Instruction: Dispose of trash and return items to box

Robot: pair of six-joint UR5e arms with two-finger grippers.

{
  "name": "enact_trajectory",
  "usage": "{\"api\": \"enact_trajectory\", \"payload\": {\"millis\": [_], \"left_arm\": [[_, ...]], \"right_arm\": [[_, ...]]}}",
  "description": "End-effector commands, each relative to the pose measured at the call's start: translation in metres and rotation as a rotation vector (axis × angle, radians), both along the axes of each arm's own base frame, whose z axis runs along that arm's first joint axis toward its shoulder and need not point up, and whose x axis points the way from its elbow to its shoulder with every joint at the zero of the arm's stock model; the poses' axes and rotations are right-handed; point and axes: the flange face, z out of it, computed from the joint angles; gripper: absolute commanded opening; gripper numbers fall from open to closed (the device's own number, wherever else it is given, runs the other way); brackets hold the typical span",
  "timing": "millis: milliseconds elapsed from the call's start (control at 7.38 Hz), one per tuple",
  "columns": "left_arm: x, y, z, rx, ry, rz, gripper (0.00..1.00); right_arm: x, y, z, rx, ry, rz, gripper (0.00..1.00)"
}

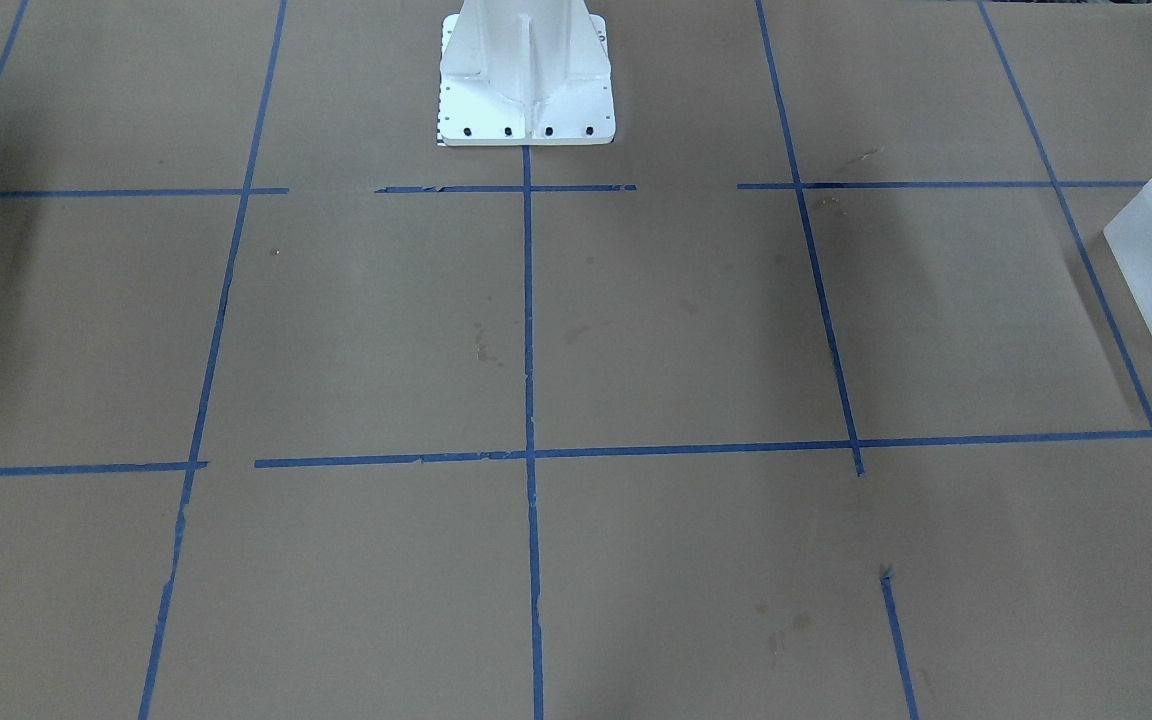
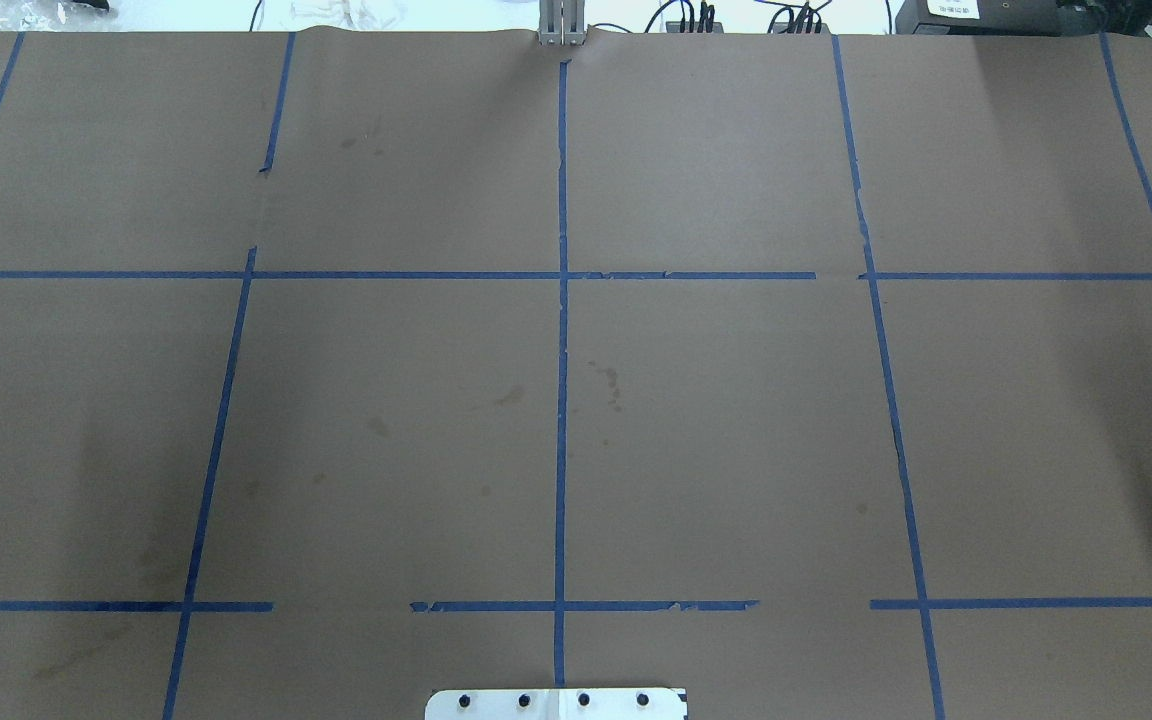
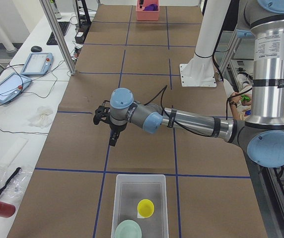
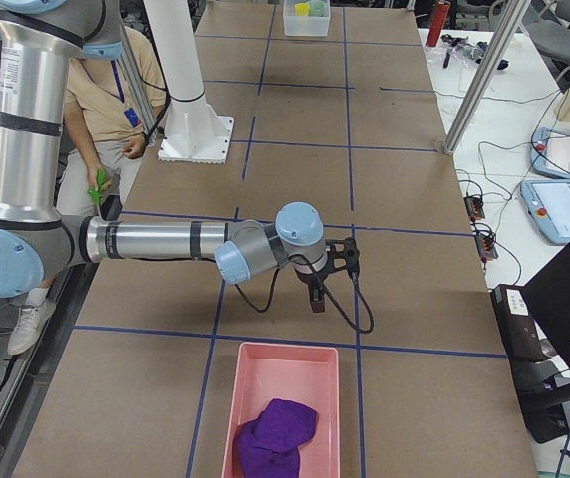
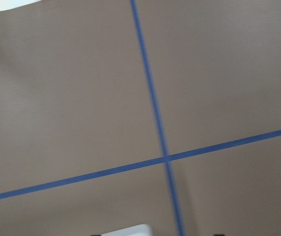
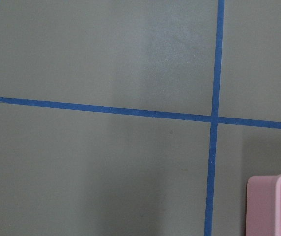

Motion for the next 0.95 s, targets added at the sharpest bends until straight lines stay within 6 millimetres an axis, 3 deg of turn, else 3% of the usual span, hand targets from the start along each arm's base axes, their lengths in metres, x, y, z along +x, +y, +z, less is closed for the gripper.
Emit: {"api": "enact_trajectory", "payload": {"millis": [0,136,542,814], "left_arm": [[0.02,0.039,0.01,-0.02,-0.01,0.065,0.99],[0.015,0.054,0.029,-0.005,-0.035,0.113,0.99],[0.009,0.055,0.047,-0.022,-0.091,0.238,0.99],[-0.006,0.058,0.055,-0.039,-0.117,0.236,0.99]], "right_arm": [[-0.004,-0.008,0.003,-0.072,0.019,-0.015,1.0],[-0.006,-0.006,0.005,-0.078,0.021,-0.021,1.0],[-0.008,-0.001,0.004,-0.068,0.0,-0.056,1.0],[0.017,0.002,0.004,-0.073,0.025,-0.093,1.0]]}}
